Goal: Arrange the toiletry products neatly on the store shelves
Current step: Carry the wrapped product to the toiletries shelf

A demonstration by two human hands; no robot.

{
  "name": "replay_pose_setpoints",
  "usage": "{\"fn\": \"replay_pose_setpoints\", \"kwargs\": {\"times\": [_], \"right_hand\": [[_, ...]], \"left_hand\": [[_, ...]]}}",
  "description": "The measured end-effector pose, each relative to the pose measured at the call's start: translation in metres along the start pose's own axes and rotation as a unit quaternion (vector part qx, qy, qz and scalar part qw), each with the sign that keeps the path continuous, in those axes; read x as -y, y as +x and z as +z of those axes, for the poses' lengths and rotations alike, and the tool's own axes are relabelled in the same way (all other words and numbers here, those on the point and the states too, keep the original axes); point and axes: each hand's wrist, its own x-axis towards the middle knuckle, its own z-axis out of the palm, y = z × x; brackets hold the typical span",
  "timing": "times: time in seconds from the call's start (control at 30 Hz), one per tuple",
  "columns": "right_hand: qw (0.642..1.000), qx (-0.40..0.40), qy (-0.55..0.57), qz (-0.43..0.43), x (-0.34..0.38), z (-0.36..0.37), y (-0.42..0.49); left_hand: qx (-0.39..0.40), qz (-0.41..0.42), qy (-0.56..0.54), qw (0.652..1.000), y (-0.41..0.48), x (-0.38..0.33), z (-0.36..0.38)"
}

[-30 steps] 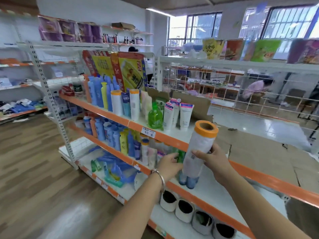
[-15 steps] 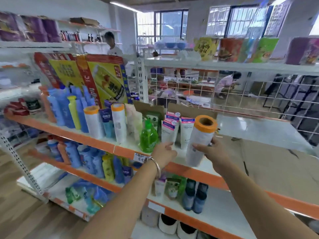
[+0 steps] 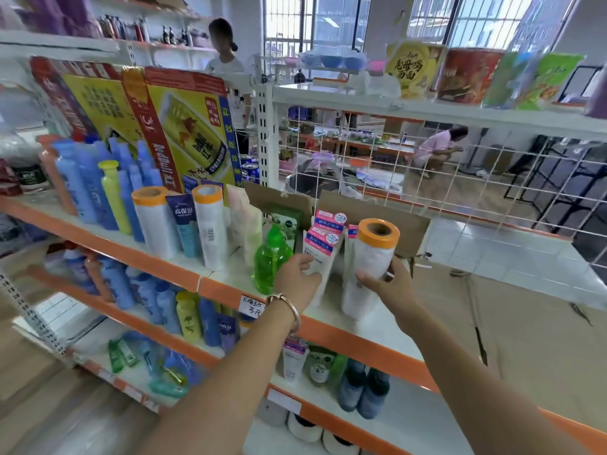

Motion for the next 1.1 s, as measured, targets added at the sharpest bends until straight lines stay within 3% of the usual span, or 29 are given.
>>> {"fn": "replay_pose_setpoints", "kwargs": {"times": [0.17, 0.33, 0.57, 0.7, 0.93, 1.1], "right_hand": [[1.0, 0.013, 0.016, 0.009, -0.009, 0.002, 0.0], [0.999, -0.039, 0.002, -0.01, -0.014, 0.01, -0.012], [0.988, -0.137, 0.033, -0.069, 0.004, 0.036, -0.058], [0.983, -0.15, -0.032, -0.101, 0.02, 0.066, -0.086], [0.99, -0.089, -0.078, -0.078, 0.013, 0.141, -0.139], [0.998, -0.005, -0.062, -0.011, -0.022, 0.17, -0.157]], "left_hand": [[-0.012, -0.002, -0.025, 1.0, 0.002, 0.008, 0.006], [0.011, 0.009, -0.044, 0.999, 0.0, 0.028, 0.001], [0.147, 0.024, -0.046, 0.988, -0.016, 0.075, -0.028], [0.195, 0.029, -0.083, 0.977, -0.019, 0.083, -0.069], [0.316, 0.108, -0.034, 0.942, -0.033, 0.074, -0.108], [0.256, 0.098, -0.028, 0.961, -0.049, 0.117, -0.103]]}}
